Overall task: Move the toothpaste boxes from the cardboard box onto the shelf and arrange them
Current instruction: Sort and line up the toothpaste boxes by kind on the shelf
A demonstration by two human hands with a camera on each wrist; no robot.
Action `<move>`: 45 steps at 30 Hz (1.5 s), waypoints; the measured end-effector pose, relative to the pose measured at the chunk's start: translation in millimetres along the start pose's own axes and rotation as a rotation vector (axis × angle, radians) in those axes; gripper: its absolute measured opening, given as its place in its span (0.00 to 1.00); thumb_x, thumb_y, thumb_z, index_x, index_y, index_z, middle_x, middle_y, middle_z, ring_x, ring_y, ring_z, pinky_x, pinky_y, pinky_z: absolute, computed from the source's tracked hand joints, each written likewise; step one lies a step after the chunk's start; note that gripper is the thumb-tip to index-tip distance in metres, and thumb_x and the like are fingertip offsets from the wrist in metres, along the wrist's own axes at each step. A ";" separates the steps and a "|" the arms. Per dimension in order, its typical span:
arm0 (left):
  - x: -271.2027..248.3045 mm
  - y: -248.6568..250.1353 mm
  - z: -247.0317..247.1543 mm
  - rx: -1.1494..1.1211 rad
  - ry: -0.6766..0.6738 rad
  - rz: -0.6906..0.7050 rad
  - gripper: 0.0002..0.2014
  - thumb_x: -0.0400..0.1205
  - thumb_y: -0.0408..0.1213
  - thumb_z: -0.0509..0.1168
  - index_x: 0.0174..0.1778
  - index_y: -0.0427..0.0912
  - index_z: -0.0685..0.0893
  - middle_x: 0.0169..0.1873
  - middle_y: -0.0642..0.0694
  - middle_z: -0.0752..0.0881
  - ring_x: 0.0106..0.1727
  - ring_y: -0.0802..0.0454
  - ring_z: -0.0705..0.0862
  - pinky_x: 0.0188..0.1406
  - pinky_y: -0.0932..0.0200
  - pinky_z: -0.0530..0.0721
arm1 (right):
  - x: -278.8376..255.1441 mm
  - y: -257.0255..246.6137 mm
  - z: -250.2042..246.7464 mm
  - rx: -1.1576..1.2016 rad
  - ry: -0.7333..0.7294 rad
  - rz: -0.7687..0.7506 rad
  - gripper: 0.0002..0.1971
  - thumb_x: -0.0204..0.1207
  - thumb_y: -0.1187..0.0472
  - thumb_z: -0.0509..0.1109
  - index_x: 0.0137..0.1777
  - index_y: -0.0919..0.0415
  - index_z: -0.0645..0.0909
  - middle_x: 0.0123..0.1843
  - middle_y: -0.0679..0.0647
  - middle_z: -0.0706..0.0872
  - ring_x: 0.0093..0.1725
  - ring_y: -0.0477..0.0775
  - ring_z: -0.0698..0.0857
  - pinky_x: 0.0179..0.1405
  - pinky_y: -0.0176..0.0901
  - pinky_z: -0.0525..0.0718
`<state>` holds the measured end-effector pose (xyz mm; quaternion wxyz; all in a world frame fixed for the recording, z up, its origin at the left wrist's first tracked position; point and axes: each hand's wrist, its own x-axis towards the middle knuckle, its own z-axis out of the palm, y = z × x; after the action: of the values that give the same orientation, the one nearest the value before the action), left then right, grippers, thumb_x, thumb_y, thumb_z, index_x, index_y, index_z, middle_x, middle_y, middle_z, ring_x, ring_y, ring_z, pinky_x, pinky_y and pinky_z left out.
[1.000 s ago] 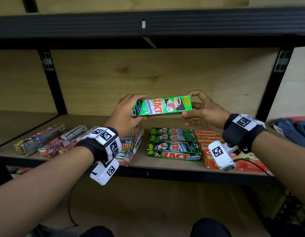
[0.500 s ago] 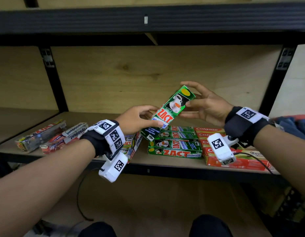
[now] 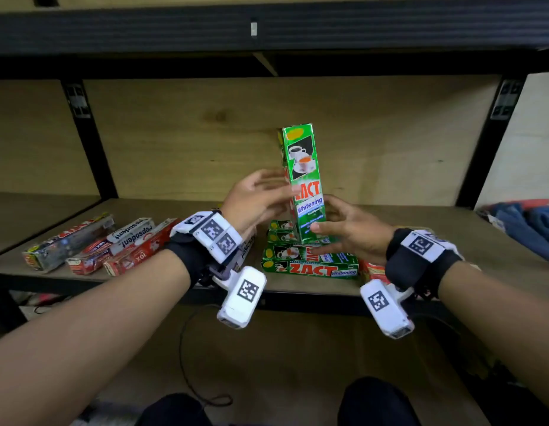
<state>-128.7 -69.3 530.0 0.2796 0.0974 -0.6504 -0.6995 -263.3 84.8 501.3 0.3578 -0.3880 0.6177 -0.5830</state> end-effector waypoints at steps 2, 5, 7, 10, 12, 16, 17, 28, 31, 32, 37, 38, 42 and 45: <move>2.7 7.9 -9.1 -0.068 -0.014 0.062 0.35 0.67 0.27 0.79 0.71 0.39 0.76 0.63 0.38 0.85 0.60 0.43 0.88 0.56 0.47 0.88 | -6.1 -3.3 -9.2 0.043 -0.106 0.059 0.27 0.81 0.73 0.65 0.76 0.48 0.74 0.70 0.63 0.82 0.67 0.65 0.84 0.60 0.63 0.87; 0.6 17.1 -25.9 0.073 -0.103 0.072 0.40 0.66 0.26 0.81 0.73 0.54 0.77 0.69 0.46 0.79 0.63 0.44 0.86 0.55 0.46 0.88 | -20.6 -10.7 -21.1 -0.035 -0.195 0.165 0.24 0.83 0.72 0.59 0.75 0.50 0.76 0.69 0.63 0.83 0.63 0.63 0.84 0.51 0.53 0.89; -6.0 18.2 -33.0 0.304 -0.167 0.049 0.39 0.65 0.32 0.82 0.72 0.57 0.79 0.68 0.51 0.78 0.65 0.46 0.85 0.54 0.47 0.89 | -29.8 -15.4 -23.8 -0.237 -0.229 0.186 0.20 0.82 0.64 0.67 0.73 0.51 0.76 0.66 0.58 0.86 0.61 0.57 0.87 0.47 0.45 0.89; -21.2 16.3 -34.9 0.657 -0.189 0.026 0.30 0.67 0.40 0.81 0.66 0.55 0.82 0.60 0.53 0.83 0.55 0.54 0.87 0.42 0.58 0.90 | -38.1 -15.0 -20.9 -0.834 -0.147 0.134 0.24 0.75 0.57 0.78 0.69 0.46 0.75 0.58 0.47 0.89 0.51 0.44 0.89 0.43 0.33 0.86; -26.6 9.6 -35.6 1.066 -0.249 0.057 0.28 0.68 0.52 0.79 0.64 0.56 0.81 0.56 0.59 0.84 0.48 0.61 0.84 0.37 0.66 0.83 | -39.1 -7.0 -19.0 -1.208 -0.042 0.054 0.24 0.72 0.51 0.80 0.66 0.46 0.76 0.56 0.45 0.88 0.48 0.43 0.86 0.43 0.35 0.83; -27.8 -11.3 -38.4 1.653 -0.450 0.065 0.39 0.67 0.72 0.70 0.69 0.54 0.78 0.62 0.55 0.83 0.59 0.55 0.81 0.54 0.56 0.82 | -40.4 11.4 -18.6 -1.415 -0.041 0.084 0.30 0.70 0.43 0.79 0.70 0.46 0.75 0.64 0.46 0.82 0.55 0.48 0.82 0.52 0.43 0.82; -27.7 -15.8 -39.4 1.697 -0.465 0.055 0.40 0.66 0.75 0.68 0.69 0.55 0.78 0.61 0.54 0.83 0.59 0.54 0.81 0.56 0.54 0.82 | -41.7 13.1 -18.5 -1.429 -0.046 0.111 0.33 0.69 0.42 0.79 0.72 0.47 0.74 0.66 0.46 0.81 0.58 0.48 0.80 0.55 0.44 0.82; -16.3 -29.9 -26.3 1.803 -0.612 0.160 0.33 0.72 0.64 0.71 0.73 0.64 0.74 0.68 0.59 0.78 0.70 0.53 0.73 0.70 0.48 0.71 | -28.0 26.1 -20.4 -1.436 0.033 0.154 0.37 0.58 0.45 0.87 0.64 0.47 0.72 0.64 0.49 0.77 0.57 0.51 0.79 0.56 0.49 0.85; -10.8 -31.0 -14.7 1.699 -0.700 0.034 0.35 0.74 0.49 0.77 0.77 0.61 0.73 0.74 0.54 0.77 0.70 0.51 0.78 0.65 0.57 0.75 | -19.0 25.5 -18.6 -1.475 -0.010 0.175 0.45 0.58 0.45 0.87 0.75 0.49 0.71 0.68 0.48 0.78 0.62 0.53 0.79 0.61 0.50 0.84; -8.2 -31.5 -11.5 1.704 -0.710 0.008 0.35 0.73 0.47 0.78 0.77 0.61 0.74 0.74 0.52 0.77 0.68 0.50 0.79 0.63 0.57 0.76 | -16.5 24.9 -18.0 -1.488 -0.024 0.180 0.45 0.58 0.45 0.87 0.75 0.49 0.72 0.68 0.48 0.79 0.62 0.52 0.80 0.61 0.49 0.84; 4.3 -33.2 -6.8 1.716 -0.683 -0.002 0.33 0.71 0.44 0.79 0.73 0.61 0.78 0.72 0.49 0.80 0.69 0.49 0.79 0.55 0.61 0.75 | -7.8 19.2 -15.0 -1.590 -0.092 0.200 0.43 0.61 0.44 0.85 0.75 0.53 0.72 0.68 0.50 0.79 0.63 0.52 0.79 0.62 0.45 0.82; 6.5 -34.5 -6.8 1.725 -0.677 -0.005 0.33 0.71 0.44 0.79 0.73 0.61 0.78 0.72 0.49 0.80 0.69 0.49 0.79 0.54 0.62 0.74 | -5.4 17.4 -13.9 -1.619 -0.109 0.198 0.43 0.61 0.44 0.85 0.75 0.53 0.72 0.67 0.50 0.79 0.63 0.52 0.79 0.62 0.45 0.82; 11.7 -38.2 -7.1 1.725 -0.663 -0.023 0.34 0.70 0.45 0.80 0.73 0.62 0.78 0.70 0.50 0.81 0.68 0.49 0.79 0.55 0.60 0.77 | 3.7 12.9 -11.8 -1.695 -0.185 0.237 0.42 0.60 0.41 0.85 0.72 0.55 0.74 0.63 0.51 0.81 0.58 0.53 0.81 0.60 0.47 0.83; 13.3 -38.2 -9.2 1.715 -0.664 -0.031 0.33 0.70 0.48 0.80 0.71 0.65 0.79 0.70 0.50 0.81 0.67 0.48 0.80 0.60 0.57 0.79 | 14.7 -1.0 -21.4 -1.611 -0.278 0.335 0.40 0.63 0.31 0.78 0.68 0.56 0.78 0.63 0.53 0.84 0.59 0.55 0.83 0.62 0.50 0.82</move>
<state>-145.2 -84.2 494.9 -0.0991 0.0742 -0.9919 0.0268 -288.9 81.1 503.8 0.1259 -0.4967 0.8453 0.1514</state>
